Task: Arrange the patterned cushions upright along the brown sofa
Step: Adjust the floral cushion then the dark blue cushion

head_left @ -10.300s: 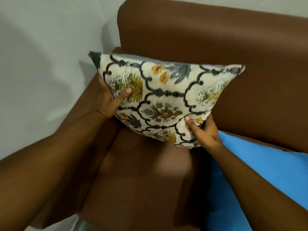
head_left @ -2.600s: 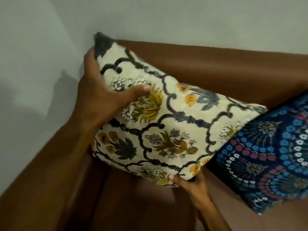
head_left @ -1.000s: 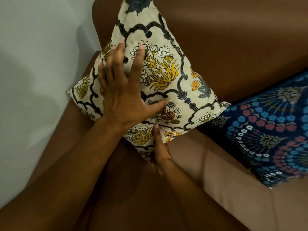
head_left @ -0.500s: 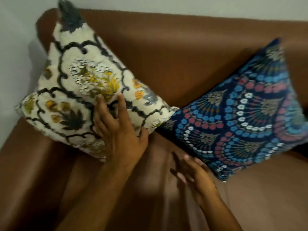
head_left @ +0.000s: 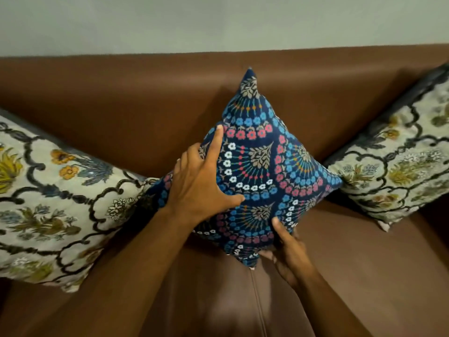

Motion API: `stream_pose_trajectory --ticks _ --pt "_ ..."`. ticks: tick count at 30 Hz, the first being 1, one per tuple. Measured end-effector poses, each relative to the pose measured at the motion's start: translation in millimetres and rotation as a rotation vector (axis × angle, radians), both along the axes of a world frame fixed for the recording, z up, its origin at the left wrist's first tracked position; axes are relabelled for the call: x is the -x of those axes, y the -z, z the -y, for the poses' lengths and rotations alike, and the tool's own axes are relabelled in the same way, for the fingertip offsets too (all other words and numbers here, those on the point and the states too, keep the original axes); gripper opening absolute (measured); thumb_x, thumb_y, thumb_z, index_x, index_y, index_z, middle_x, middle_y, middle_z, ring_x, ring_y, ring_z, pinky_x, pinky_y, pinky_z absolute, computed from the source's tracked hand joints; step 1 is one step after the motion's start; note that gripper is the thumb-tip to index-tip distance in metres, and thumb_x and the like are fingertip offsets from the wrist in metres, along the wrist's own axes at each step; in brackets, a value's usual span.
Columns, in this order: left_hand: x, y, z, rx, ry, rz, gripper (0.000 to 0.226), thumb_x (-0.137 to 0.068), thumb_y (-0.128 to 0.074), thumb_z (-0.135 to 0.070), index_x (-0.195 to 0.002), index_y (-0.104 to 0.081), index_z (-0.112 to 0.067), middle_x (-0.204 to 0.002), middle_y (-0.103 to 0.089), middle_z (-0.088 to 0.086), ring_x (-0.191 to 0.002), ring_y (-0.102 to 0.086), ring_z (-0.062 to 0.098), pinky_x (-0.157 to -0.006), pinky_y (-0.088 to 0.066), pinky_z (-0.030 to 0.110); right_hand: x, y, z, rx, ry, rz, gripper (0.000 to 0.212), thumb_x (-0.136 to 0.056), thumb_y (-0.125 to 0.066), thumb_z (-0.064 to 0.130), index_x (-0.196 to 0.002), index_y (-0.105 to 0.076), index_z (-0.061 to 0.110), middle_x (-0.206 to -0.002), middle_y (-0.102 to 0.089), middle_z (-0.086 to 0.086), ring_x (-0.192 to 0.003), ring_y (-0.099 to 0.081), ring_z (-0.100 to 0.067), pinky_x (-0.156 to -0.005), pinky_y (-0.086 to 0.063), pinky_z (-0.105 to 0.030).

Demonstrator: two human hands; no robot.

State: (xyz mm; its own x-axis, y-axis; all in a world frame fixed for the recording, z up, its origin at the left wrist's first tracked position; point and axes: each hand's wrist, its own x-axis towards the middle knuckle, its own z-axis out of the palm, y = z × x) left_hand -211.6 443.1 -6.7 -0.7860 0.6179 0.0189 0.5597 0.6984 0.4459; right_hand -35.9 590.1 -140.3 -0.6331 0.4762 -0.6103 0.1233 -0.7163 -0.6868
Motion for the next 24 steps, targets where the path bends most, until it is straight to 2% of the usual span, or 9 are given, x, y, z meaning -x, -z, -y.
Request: stream_pose_trajectory --ticks 3,7,12,14,16,18,20,22,24 --pt "2.2 4.1 -7.4 -0.004 0.029 -0.044 0.146 -0.056 -0.082 -0.072 -0.158 0.017 -0.043 -0.154 -0.032 0.017 -0.141 -0.036 0.037 -0.116 -0.035 0.053 -3.9 7.8 -0.8 -0.004 0.014 -0.011 0.069 -0.075 -0.078 0.03 -0.14 -0.057 0.029 -0.131 -0.072 -0.004 -0.117 -0.07 -0.03 -0.077 -0.061 -0.054" --pt "3.0 11.8 -8.6 -0.009 -0.014 -0.06 0.144 -0.056 -0.083 -0.071 -0.16 0.011 -0.041 -0.153 -0.033 0.018 -0.141 -0.037 0.038 -0.116 -0.035 0.054 5.0 8.9 -6.7 0.007 -0.023 0.034 0.066 -0.076 -0.078 0.028 -0.138 -0.058 0.023 -0.129 -0.073 -0.008 -0.117 -0.07 -0.034 -0.076 -0.062 -0.055" --pt "-6.7 11.3 -14.5 -0.027 -0.077 -0.118 0.144 -0.053 -0.082 -0.071 -0.163 0.002 -0.031 -0.156 -0.033 0.021 -0.141 -0.036 0.043 -0.117 -0.033 0.064 -11.5 13.3 -22.5 0.045 -0.095 0.034 0.064 -0.073 -0.079 0.023 -0.134 -0.057 0.02 -0.129 -0.073 -0.008 -0.106 -0.076 -0.026 -0.088 -0.054 -0.07" --pt "-20.6 13.4 -22.9 -0.044 -0.159 -0.122 0.142 -0.055 -0.086 -0.063 -0.163 -0.002 -0.027 -0.163 -0.022 0.023 -0.148 -0.026 0.044 -0.12 -0.023 0.07 -35.7 18.1 -43.0 0.075 -0.077 0.066 0.069 -0.074 -0.079 0.021 -0.138 -0.053 0.016 -0.136 -0.069 -0.01 -0.117 -0.071 -0.025 -0.093 -0.049 -0.073" --pt "-47.6 18.2 -35.7 -0.11 -0.263 -0.165 0.135 -0.06 -0.089 -0.051 -0.163 -0.008 -0.018 -0.167 -0.012 0.025 -0.153 -0.016 0.046 -0.122 -0.016 0.07 -67.6 23.4 -78.0 0.127 0.015 0.099 0.061 -0.076 -0.079 0.018 -0.13 -0.051 0.014 -0.133 -0.07 -0.011 -0.123 -0.067 -0.025 -0.096 -0.046 -0.073" --pt "-87.6 24.4 -68.3 -0.182 -0.286 -0.221 0.124 -0.066 -0.087 -0.045 -0.161 -0.015 -0.009 -0.167 -0.009 0.028 -0.153 -0.01 0.047 -0.121 -0.016 0.071 -108.3 22.2 -125.3 0.123 0.11 0.125 0.038 -0.081 -0.077 0.016 -0.11 -0.052 0.02 -0.12 -0.076 -0.009 -0.12 -0.069 -0.022 -0.098 -0.047 -0.07" --pt "-123.5 27.6 -122.2 -0.274 -0.236 -0.226 0.115 -0.072 -0.082 -0.045 -0.16 -0.018 -0.007 -0.167 -0.008 0.028 -0.154 -0.008 0.047 -0.122 -0.016 0.07 -145.8 15.8 -182.4 0.046 0.204 0.169 0.021 -0.083 -0.076 0.018 -0.088 -0.057 0.023 -0.094 -0.08 -0.004 -0.109 -0.07 -0.019 -0.095 -0.053 -0.063" --pt "-145.0 25.7 -188.1 -0.297 -0.101 -0.193 0.112 -0.073 -0.077 -0.048 -0.16 -0.017 -0.011 -0.167 -0.01 0.026 -0.154 -0.011 0.046 -0.123 -0.017 0.065 -165.6 12.6 -238.3 0.004 0.241 0.19 0.026 -0.074 -0.082 0.021 -0.084 -0.058 0.022 -0.086 -0.073 -0.007 -0.098 -0.07 -0.021 -0.086 -0.06 -0.057" --pt "-154.6 23.5 -259.5 -0.293 0.043 -0.146 0.114 -0.075 -0.077 -0.05 -0.162 -0.01 -0.019 -0.168 -0.012 0.022 -0.154 -0.014 0.04 -0.124 -0.018 0.061 -173.7 14.5 -292.9 -0.046 0.227 0.187 0.047 -0.063 -0.088 0.027 -0.099 -0.059 0.017 -0.103 -0.067 -0.018 -0.097 -0.07 -0.023 -0.084 -0.06 -0.057"
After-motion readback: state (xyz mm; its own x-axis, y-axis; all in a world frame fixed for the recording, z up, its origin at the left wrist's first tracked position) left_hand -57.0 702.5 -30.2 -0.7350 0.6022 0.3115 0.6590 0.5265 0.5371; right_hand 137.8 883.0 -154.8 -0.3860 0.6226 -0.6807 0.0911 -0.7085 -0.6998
